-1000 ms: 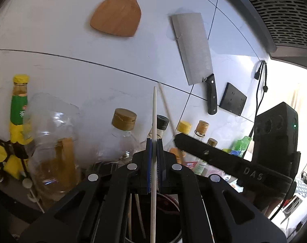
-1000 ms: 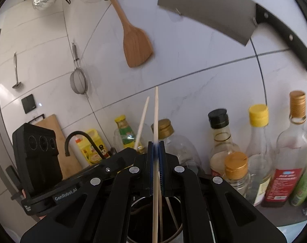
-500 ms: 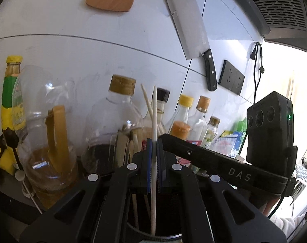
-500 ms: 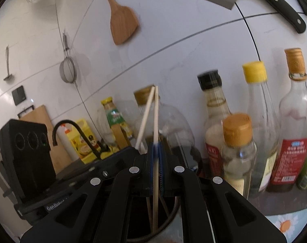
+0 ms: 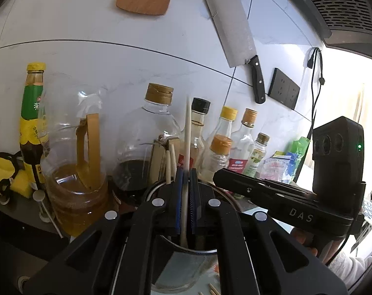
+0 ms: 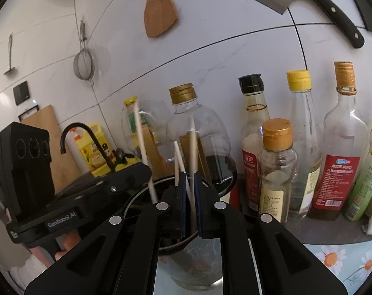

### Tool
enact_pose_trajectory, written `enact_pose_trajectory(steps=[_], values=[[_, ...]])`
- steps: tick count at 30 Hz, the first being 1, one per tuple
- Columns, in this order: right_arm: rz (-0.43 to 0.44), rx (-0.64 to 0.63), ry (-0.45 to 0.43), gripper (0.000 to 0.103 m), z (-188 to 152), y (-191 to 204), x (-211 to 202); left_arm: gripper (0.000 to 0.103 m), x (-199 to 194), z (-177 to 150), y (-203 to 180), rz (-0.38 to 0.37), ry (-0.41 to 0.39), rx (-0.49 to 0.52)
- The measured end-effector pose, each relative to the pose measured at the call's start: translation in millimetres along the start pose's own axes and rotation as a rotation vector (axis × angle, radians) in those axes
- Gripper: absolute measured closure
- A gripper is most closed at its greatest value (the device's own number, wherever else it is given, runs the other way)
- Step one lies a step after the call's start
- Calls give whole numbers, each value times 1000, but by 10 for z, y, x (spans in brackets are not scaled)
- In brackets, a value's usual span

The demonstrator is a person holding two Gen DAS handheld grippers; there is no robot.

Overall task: Organize utensils
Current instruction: 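Open the left tool to release its chopstick while the right tool releases its own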

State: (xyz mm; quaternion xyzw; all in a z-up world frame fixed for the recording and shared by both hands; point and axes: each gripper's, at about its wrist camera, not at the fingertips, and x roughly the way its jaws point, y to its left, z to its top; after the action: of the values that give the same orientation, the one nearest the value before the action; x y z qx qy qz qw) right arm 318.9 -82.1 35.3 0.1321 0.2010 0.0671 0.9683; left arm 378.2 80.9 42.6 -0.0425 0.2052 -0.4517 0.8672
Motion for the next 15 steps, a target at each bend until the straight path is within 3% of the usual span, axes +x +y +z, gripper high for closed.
enact_pose_trajectory(steps=[4, 7, 12, 15], values=[[-4, -8, 7, 94, 28, 17, -110, 89, -131, 30, -41, 22, -7, 0], [-22, -18, 14, 87, 60, 26, -221, 80, -241, 54, -91, 41, -18, 10], [-40, -49, 17, 73, 103, 78, -407, 47, -419, 62, -165, 79, -26, 8], [-48, -70, 15, 62, 128, 122, -532, 37, -506, 48, -198, 113, -20, 2]])
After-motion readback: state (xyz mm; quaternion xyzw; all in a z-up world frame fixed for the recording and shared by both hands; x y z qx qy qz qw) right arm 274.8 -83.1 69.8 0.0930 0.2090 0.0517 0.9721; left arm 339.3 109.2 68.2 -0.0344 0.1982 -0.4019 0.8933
